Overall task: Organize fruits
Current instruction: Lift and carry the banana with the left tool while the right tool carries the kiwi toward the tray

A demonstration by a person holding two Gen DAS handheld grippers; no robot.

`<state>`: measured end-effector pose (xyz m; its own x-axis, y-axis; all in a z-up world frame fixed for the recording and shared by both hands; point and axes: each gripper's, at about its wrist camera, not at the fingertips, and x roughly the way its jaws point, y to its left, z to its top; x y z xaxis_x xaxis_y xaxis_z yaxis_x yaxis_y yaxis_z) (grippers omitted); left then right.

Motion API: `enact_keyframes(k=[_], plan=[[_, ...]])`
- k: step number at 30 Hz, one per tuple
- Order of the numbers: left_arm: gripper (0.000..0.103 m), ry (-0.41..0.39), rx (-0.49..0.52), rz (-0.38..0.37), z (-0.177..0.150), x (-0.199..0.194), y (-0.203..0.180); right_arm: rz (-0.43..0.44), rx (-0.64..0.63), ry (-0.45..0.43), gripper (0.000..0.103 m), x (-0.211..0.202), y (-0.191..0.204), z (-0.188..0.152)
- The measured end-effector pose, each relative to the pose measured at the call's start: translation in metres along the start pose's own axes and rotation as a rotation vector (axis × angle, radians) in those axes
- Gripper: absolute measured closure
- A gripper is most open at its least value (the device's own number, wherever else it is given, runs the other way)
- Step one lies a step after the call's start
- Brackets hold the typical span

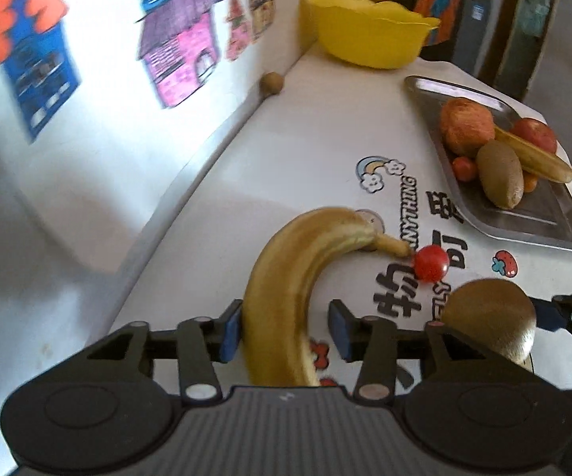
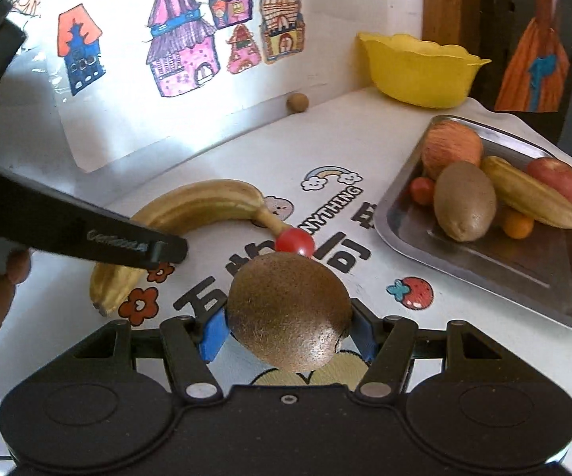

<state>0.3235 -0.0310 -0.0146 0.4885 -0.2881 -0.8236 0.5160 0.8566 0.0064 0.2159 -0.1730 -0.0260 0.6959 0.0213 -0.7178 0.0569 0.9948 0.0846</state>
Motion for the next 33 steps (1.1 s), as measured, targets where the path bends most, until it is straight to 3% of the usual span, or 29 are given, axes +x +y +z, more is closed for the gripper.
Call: enact_keyframes(k=[5,12,22,27,33], plan=[[0.042,-0.039,0.045,-0.014,0.003,0.008,-0.001,-0.023,0.037,-0.005,0.038,-0.004,-0.002,-0.005],[0.042,-0.063,0.091,-0.030,-0.002,0.006,0.000,-0.034,0.089,-0.033,0.032,-0.002,-0.002,-0.010],[0.061,-0.081,0.055,0.003,-0.004,0.003,0.002,-0.042,0.079,-0.074,0.029,0.003,0.007,-0.012],[0.062,-0.084,0.054,0.022,-0.004,0.003,0.000,-0.101,0.070,-0.092,0.037,0.007,0.015,-0.013],[0.064,-0.067,0.020,0.006,-0.004,0.000,0.003,-0.122,0.076,-0.100,0.038,0.007,0.016,-0.014]])
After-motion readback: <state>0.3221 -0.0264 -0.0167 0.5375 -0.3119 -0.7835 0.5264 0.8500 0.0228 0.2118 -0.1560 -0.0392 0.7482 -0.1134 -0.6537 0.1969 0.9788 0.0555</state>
